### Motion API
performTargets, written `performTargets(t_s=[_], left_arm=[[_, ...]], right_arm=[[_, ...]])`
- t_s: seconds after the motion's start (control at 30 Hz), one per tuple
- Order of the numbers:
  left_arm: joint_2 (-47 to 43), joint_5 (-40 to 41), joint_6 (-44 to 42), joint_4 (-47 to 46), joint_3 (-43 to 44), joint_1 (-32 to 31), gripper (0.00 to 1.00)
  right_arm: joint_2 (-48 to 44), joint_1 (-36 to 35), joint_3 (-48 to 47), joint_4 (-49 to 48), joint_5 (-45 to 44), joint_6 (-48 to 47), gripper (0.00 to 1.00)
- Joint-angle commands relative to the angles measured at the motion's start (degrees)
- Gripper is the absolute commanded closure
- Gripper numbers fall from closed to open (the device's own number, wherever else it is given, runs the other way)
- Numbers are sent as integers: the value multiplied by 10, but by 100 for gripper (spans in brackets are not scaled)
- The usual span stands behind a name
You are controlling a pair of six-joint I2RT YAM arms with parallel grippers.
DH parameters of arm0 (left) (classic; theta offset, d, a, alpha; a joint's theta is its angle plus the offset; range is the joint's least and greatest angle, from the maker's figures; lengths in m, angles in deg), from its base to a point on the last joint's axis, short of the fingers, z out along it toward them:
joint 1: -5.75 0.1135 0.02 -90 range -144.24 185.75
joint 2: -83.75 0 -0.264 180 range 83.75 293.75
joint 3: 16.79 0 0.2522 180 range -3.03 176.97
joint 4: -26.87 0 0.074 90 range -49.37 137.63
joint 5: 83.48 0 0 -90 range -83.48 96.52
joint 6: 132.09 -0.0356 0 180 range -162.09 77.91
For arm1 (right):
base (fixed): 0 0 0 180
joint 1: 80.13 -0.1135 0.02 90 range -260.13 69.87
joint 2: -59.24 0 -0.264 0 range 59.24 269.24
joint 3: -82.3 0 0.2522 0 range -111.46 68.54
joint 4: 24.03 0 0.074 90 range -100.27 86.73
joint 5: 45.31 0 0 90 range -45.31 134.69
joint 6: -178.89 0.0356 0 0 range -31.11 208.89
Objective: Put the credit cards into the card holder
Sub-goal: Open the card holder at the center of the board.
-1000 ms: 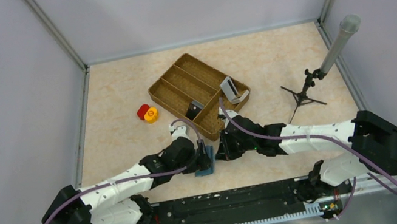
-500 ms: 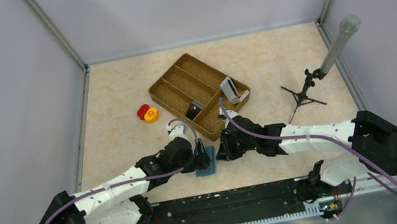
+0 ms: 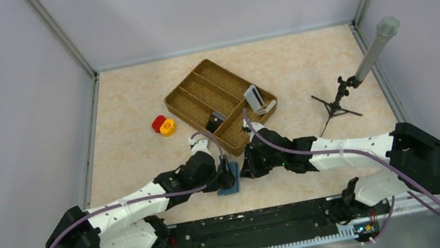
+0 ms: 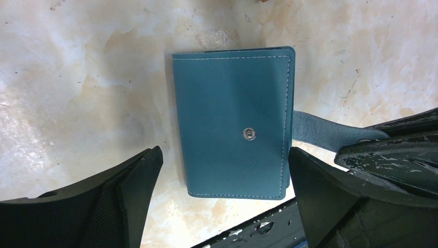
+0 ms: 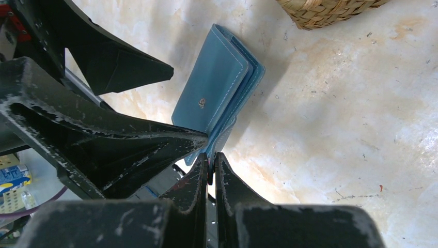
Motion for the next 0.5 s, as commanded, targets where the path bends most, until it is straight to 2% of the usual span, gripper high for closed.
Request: performTargets(t_s=[0.0,0.23,0.47], left_arm=[[14,-6,-14,-25,2,-3,1],[31,12,-22,1,15,-4,1],[5,63,-17,48,22,-5,3]], right_arm=[[-7,-3,1,-12,-5,-6,100],[-10,-3,3,-10,-7,-6,100],[-16,-3,3,3,-20,-6,100]])
